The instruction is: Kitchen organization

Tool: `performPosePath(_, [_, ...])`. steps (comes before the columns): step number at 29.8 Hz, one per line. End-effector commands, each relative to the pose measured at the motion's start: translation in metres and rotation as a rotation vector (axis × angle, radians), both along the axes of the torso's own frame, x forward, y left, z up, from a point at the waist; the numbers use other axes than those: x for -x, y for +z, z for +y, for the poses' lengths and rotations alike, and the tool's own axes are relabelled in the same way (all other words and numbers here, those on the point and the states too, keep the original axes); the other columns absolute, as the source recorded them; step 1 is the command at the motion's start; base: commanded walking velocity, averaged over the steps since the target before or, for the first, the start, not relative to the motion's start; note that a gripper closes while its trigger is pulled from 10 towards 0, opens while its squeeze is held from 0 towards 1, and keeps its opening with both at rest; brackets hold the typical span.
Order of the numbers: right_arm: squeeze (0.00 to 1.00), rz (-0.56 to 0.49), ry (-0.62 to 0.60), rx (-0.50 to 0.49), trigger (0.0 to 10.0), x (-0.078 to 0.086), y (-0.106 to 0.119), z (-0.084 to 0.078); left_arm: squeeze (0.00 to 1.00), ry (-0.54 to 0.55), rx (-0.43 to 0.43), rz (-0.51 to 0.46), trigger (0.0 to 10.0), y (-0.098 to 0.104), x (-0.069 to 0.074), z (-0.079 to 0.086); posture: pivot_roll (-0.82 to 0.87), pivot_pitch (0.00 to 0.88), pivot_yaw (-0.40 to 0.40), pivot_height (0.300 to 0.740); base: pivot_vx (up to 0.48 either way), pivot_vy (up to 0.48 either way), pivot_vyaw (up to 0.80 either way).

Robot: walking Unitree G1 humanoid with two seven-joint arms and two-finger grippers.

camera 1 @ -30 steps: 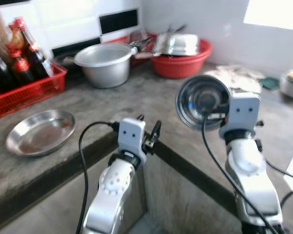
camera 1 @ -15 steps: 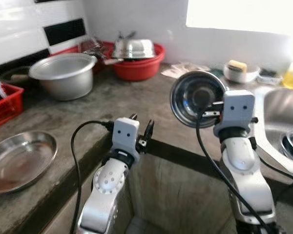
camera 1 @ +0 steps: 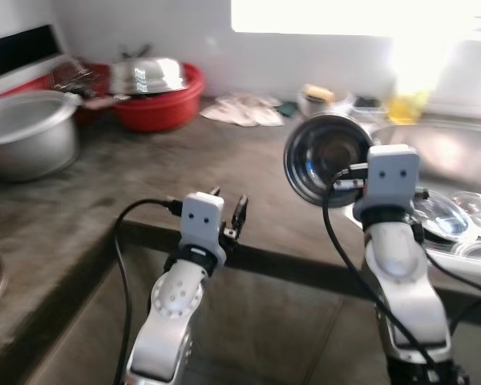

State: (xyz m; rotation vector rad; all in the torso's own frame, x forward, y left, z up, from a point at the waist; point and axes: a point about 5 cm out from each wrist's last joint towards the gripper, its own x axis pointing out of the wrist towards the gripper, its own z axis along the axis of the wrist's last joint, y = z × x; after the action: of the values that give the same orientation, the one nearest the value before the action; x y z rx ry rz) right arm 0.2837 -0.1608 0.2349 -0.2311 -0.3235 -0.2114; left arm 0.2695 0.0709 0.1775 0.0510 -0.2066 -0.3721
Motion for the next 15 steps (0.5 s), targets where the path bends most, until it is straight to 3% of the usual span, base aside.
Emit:
performPosePath(1, [0.00,-0.025,0.007,0.000,0.0,0.0007,0.0065,0.0033,0.00,0.011,-0.014,-0.020,10.0,0.0025,-0.0001,0.0038,0.00,0.021,0.005,0.740,0.000,0.000,-0.80])
performPosePath(6, [0.00,-0.028,0.007,0.012,0.3,-0.0009,0.0080,0.0037,0.00,0.008,-0.022,-0.033,10.0,0.0037,0.0004,0.0041,0.00,0.017,0.004,0.740,0.174,-0.186,-0.63])
performPosePath(7, [0.00,-0.027,0.003,0.010,6.7,-0.0013,0.0080,0.0034,0.00,0.007,-0.024,-0.034,10.0,0.0034,0.0006,0.0038,0.00,0.016,0.003,0.740,0.307,-0.368,0.00])
performPosePath(8, [0.00,-0.025,0.003,0.010,10.0,-0.0018,0.0081,0.0034,0.00,0.007,-0.029,-0.035,10.0,0.0031,0.0008,0.0035,0.00,0.016,0.003,0.740,0.304,-0.368,0.00])
performPosePath(15, [0.00,-0.031,0.011,0.014,10.0,-0.0062,0.0134,0.0002,0.00,0.007,-0.034,-0.032,10.0,0.0015,0.0011,0.0031,0.00,0.010,0.001,0.740,0.306,-0.366,0.00])
